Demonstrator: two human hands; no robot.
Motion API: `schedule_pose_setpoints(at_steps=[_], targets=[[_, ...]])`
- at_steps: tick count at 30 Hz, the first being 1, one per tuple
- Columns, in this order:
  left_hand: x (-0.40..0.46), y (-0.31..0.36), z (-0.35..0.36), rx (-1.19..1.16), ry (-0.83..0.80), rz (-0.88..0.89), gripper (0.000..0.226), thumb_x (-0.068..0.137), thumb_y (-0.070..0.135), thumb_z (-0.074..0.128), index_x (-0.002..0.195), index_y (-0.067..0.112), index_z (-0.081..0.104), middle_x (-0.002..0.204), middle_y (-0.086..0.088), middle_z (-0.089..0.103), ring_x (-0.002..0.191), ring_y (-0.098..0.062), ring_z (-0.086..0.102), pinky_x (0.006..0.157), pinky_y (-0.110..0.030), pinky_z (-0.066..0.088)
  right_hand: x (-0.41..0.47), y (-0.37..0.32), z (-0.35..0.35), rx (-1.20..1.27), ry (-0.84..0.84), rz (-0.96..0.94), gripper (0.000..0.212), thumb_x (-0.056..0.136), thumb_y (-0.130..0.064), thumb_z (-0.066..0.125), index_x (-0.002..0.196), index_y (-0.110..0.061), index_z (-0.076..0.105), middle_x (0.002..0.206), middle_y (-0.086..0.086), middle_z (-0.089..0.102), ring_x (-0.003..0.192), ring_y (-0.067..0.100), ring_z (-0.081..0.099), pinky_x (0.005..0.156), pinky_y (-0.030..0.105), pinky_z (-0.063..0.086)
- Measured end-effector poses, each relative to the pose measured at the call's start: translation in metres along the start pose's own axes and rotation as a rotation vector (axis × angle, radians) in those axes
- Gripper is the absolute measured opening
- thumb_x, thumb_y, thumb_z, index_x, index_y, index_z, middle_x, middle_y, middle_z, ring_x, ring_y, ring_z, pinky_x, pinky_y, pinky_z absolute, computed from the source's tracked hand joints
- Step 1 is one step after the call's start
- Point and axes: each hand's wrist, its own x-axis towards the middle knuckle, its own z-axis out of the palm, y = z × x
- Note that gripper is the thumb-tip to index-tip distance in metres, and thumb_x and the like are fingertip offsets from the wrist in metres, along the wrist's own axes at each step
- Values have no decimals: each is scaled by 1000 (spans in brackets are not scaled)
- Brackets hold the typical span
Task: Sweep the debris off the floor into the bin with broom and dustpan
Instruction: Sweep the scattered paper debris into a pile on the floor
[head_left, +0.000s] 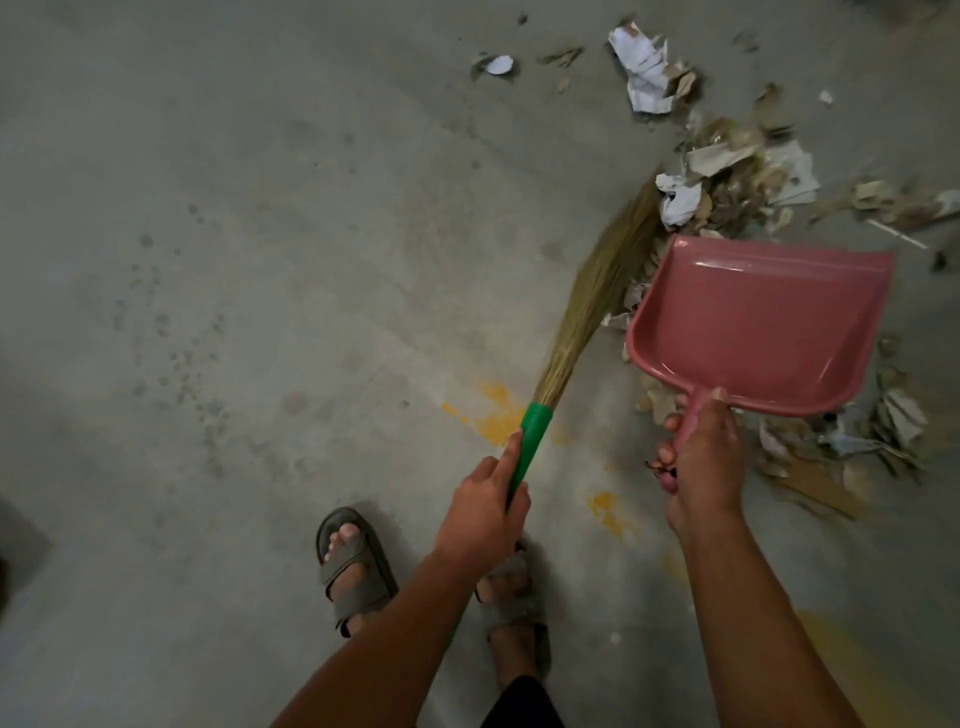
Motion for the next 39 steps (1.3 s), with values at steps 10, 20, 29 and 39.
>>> schedule_pose_setpoints(at_steps=[10,20,29,39], targets=[[4,-10,-51,22,97,5,72,105,31,58,168,28,23,97,1,60,79,-12,56,71,-30,47,-3,-9,-10,90,45,-15,40,109,-57,41,98,-27,65,71,-6,57,40,7,41,41,15,23],[5,19,-71,-41,53,38,71,103,30,63,165,36,30,98,4,66,75,-2,60,68,-10,42,-11,-28,-19,143,34,-17,40,108,-58,43,101,-24,64,73,-3,56,44,10,40,40,16,25],[7,27,-114,-105,79,-1,72,102,27,65,162,46,30,86,6,67,64,-12,62,55,-22,51,-19,-63,-13,166,41,-47,41,110,-56,43,99,-24,66,67,-5,57,41,9,40,40,17,25],[52,15,-192,-113,139,-28,73,101,26,66,161,48,29,80,6,67,60,-10,63,56,-27,56,-38,-100,46,152,40,-68,41,108,-60,46,98,-25,67,73,-4,59,42,9,42,40,18,26]])
